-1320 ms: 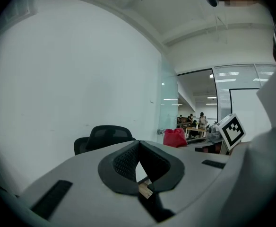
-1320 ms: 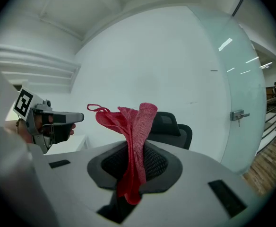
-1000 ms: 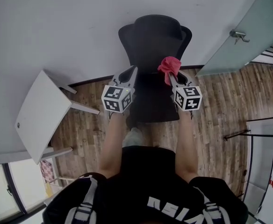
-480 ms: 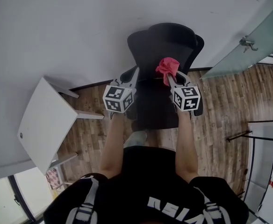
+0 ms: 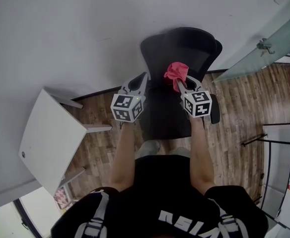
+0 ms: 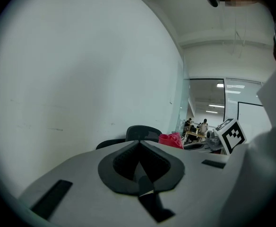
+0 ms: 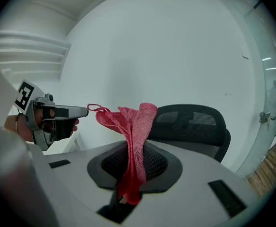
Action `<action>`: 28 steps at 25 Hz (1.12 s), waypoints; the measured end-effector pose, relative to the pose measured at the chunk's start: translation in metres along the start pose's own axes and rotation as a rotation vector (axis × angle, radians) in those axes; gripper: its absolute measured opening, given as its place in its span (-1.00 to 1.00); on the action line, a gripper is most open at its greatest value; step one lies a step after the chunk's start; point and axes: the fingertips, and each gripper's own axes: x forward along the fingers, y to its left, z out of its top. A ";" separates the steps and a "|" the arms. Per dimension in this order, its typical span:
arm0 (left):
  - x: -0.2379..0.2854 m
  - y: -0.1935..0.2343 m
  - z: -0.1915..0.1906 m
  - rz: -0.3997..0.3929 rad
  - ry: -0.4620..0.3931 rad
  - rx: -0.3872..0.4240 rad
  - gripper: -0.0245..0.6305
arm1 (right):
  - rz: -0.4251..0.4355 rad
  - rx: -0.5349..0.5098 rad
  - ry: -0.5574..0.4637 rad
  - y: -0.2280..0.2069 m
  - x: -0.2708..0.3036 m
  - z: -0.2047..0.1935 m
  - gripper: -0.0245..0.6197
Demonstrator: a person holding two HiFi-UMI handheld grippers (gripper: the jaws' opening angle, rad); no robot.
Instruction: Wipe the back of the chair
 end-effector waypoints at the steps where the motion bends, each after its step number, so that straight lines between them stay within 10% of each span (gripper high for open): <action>1: -0.001 0.006 -0.002 0.006 -0.002 -0.012 -0.85 | 0.000 -0.006 0.005 0.001 0.005 0.000 -0.69; 28: 0.052 0.054 -0.008 0.120 -0.007 0.038 -0.85 | 0.054 -0.084 0.003 -0.053 0.151 0.018 -0.69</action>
